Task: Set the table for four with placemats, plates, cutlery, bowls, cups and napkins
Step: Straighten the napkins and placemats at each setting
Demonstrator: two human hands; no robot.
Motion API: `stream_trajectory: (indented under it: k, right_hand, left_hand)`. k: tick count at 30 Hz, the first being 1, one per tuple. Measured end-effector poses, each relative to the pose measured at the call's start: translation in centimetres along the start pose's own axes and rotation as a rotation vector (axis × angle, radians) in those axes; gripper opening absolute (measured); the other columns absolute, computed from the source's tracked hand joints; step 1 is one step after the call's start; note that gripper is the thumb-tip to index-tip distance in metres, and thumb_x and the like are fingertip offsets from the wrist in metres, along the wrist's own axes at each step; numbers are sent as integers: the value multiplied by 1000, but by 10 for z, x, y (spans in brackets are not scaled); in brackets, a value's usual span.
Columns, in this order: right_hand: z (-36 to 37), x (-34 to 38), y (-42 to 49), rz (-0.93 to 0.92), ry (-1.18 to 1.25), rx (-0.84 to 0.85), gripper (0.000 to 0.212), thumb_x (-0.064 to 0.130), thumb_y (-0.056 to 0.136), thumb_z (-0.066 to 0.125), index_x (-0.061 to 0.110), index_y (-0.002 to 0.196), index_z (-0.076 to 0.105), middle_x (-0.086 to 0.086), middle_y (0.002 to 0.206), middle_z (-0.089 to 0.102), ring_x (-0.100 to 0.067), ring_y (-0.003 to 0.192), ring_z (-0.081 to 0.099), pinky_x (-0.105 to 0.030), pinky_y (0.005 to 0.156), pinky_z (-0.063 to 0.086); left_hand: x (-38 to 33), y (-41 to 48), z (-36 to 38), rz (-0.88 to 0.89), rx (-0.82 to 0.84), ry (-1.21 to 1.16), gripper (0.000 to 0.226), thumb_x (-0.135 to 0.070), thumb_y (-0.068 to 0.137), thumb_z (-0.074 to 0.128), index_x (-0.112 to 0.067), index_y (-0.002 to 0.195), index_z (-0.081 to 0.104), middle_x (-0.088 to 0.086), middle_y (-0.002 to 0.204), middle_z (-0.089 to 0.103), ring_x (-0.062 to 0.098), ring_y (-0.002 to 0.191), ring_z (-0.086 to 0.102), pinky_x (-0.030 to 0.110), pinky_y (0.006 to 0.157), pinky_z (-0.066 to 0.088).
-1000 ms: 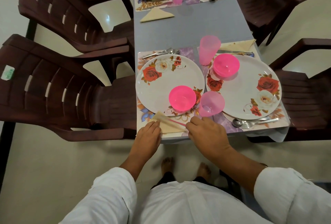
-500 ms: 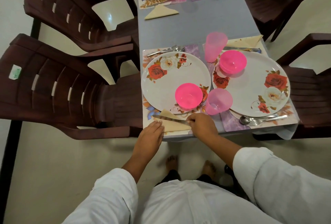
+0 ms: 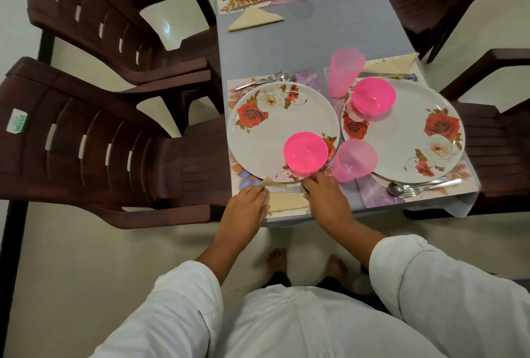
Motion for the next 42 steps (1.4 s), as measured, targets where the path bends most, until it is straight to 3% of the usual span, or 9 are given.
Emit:
stream_trajectory:
  k: [4, 13, 16, 20, 28, 34, 42]
  right_hand:
    - [3, -1, 0, -2, -24, 15, 37, 11, 91, 73, 21, 125, 67, -3, 126, 62, -21, 109, 57, -35, 93, 56]
    - [-14, 12, -13, -39, -81, -18, 42, 23, 93, 72, 20, 133, 59, -3, 133, 61, -19, 114, 60, -33, 94, 55]
    - [-31, 31, -21, -84, -95, -81, 33, 28, 96, 67, 19, 128, 65, -5, 126, 65, -19, 109, 62, -31, 89, 57]
    - [-77, 54, -19, -136, -80, -222, 28, 30, 98, 63, 15, 121, 68, -6, 112, 69, -21, 96, 64, -29, 79, 57]
    - [-189, 32, -1, -32, -86, -499, 34, 35, 97, 62, 13, 121, 71, -6, 114, 71, -24, 99, 66, -35, 76, 57]
    - [-210, -28, 19, 144, -147, -429, 49, 52, 95, 55, 17, 130, 63, -8, 126, 66, -29, 113, 62, -40, 85, 52]
    - [-212, -57, 45, 112, -106, -371, 58, 53, 97, 48, 16, 142, 54, -14, 144, 56, -33, 132, 52, -45, 100, 49]
  left_hand:
    - [0, 2, 3, 26, 51, 55, 36, -28, 98, 61, -16, 132, 64, 3, 136, 62, 21, 125, 56, 36, 93, 53]
    - [-10, 2, -17, 80, -34, 12, 28, -26, 95, 66, -17, 121, 69, 2, 127, 66, 21, 119, 59, 34, 93, 51]
    - [-18, 5, -42, 76, -144, -79, 25, -23, 93, 68, -15, 117, 71, 2, 121, 68, 19, 111, 62, 33, 91, 52]
    - [-25, 29, -72, 36, -233, -215, 27, -25, 97, 64, -15, 120, 70, 2, 125, 68, 18, 116, 60, 37, 100, 50]
    - [-68, 114, -121, 88, -277, -294, 42, -40, 100, 50, -16, 131, 63, 4, 140, 59, 22, 131, 52, 42, 109, 43]
    - [-104, 159, -131, 135, -280, -180, 49, -43, 100, 55, -13, 139, 58, 7, 148, 54, 26, 139, 46, 42, 114, 37]
    - [-108, 180, -119, 69, -191, -52, 60, -50, 101, 48, -12, 147, 48, 7, 158, 41, 26, 149, 34, 47, 119, 32]
Point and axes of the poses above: each hand's wrist, its own y-axis towards the middle knuckle, its own z-axis out of the palm, x = y × z, the point moved 10 cm from there along y, towards the middle knuckle
